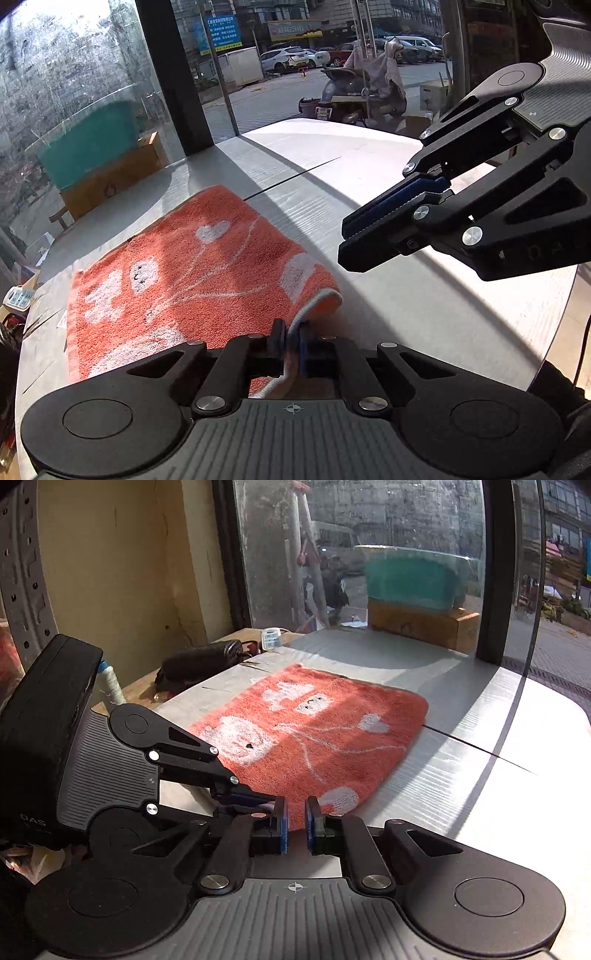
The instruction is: Fold towel
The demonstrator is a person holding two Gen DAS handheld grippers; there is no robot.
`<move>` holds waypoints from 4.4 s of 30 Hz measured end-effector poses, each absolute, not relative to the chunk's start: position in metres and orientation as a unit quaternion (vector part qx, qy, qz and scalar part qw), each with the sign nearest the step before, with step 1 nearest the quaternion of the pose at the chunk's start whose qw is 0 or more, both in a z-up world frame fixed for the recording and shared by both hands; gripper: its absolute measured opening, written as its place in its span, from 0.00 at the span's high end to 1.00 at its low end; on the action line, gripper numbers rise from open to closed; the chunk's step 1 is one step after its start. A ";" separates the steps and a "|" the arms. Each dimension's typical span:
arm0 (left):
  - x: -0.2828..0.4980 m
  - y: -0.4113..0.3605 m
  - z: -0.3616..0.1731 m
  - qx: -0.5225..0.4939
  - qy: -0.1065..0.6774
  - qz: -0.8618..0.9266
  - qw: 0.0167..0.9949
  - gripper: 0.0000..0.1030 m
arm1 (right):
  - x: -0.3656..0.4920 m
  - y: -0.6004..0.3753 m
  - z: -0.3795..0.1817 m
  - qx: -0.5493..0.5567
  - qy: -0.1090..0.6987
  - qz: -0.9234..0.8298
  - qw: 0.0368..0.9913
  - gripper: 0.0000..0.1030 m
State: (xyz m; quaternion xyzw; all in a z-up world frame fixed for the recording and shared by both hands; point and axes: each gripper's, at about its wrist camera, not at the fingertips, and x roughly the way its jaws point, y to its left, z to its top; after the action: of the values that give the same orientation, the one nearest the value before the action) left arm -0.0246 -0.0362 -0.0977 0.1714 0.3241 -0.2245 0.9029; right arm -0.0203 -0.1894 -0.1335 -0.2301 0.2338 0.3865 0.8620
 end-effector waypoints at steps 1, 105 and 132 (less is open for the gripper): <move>-0.024 -0.034 -0.095 0.161 0.325 -0.227 0.904 0.93 | -0.032 -0.183 -0.140 -0.308 0.192 0.380 0.851 0.54; -0.009 0.109 -0.088 -0.004 0.382 -0.057 0.922 0.64 | 0.153 0.011 -0.154 -0.527 0.103 0.327 0.777 0.12; 0.032 0.031 -0.080 0.050 0.359 -0.081 0.929 0.57 | 0.068 -0.181 -0.154 -0.333 0.251 0.148 0.897 0.13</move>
State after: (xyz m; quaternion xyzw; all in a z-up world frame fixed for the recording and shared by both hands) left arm 0.0316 0.0310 -0.0805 0.0504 0.3588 -0.0811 0.9285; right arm 0.0675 -0.1815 -0.1536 -0.3328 0.2509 0.1481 0.8969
